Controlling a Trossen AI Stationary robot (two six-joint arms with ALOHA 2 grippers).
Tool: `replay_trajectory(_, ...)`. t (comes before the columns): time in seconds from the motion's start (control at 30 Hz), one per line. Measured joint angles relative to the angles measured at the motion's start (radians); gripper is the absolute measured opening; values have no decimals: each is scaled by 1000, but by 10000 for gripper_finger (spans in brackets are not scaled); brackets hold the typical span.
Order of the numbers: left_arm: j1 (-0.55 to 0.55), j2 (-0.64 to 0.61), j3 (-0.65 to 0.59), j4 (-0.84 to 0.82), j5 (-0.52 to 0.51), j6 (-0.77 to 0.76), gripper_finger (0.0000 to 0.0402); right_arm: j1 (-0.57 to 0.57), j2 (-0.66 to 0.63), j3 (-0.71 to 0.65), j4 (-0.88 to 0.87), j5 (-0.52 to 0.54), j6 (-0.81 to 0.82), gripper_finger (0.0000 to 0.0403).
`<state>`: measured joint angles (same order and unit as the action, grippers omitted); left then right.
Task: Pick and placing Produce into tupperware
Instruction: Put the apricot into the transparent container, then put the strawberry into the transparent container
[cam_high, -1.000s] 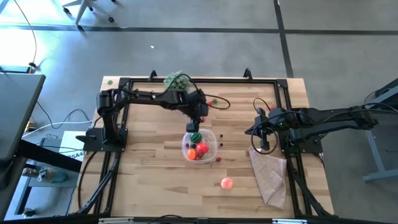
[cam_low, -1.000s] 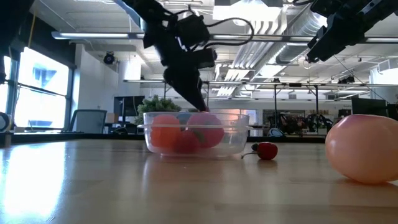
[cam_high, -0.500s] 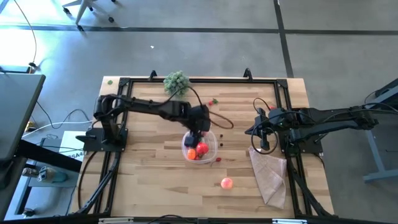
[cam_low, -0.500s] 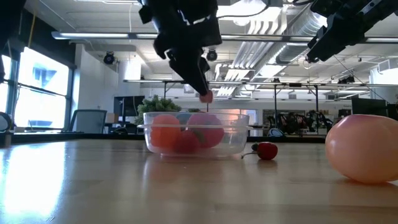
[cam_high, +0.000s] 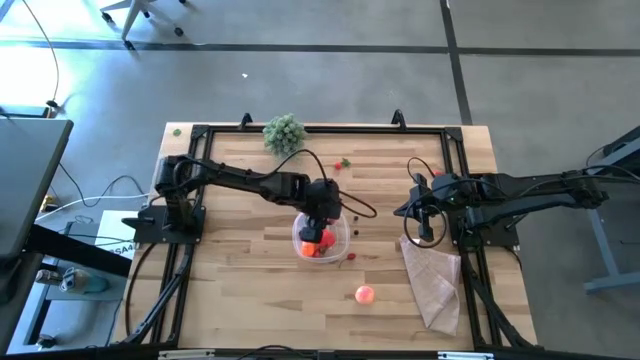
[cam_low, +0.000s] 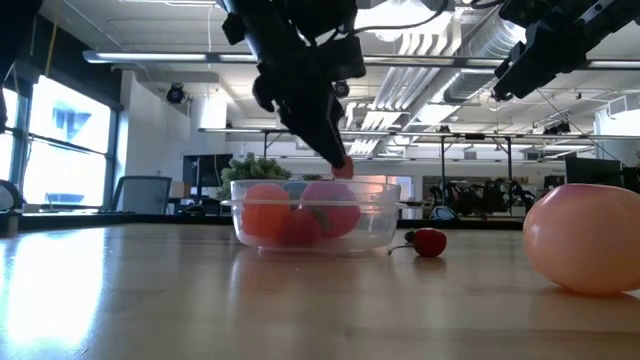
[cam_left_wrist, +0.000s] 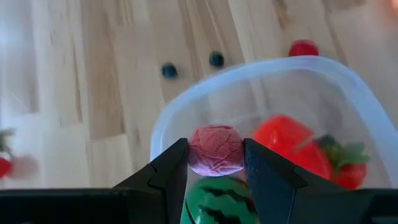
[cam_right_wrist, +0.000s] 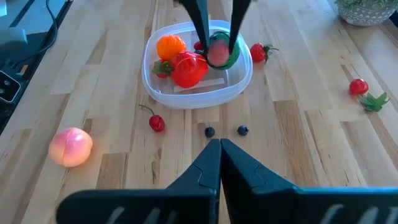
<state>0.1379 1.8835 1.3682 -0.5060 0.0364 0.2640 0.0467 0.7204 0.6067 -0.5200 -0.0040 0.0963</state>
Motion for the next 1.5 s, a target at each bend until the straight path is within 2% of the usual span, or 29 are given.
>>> replay_trajectory(0.47, -1, 80, 3, 43, 12, 12, 138, 0, 0, 0, 1, 0, 0, 0)
replay_trajectory(1.2, -1, 113, 2, 58, 20, 14, 139, 0, 0, 0, 1, 0, 0, 0)
replay_trajectory(1.33, 0, 113, 2, 57, 22, -7, 152, 0, 0, 0, 1, 0, 0, 0)
replay_trajectory(1.5, 0, 112, 2, 50, 21, -8, 189, 0, 0, 0, 1, 0, 0, 0)
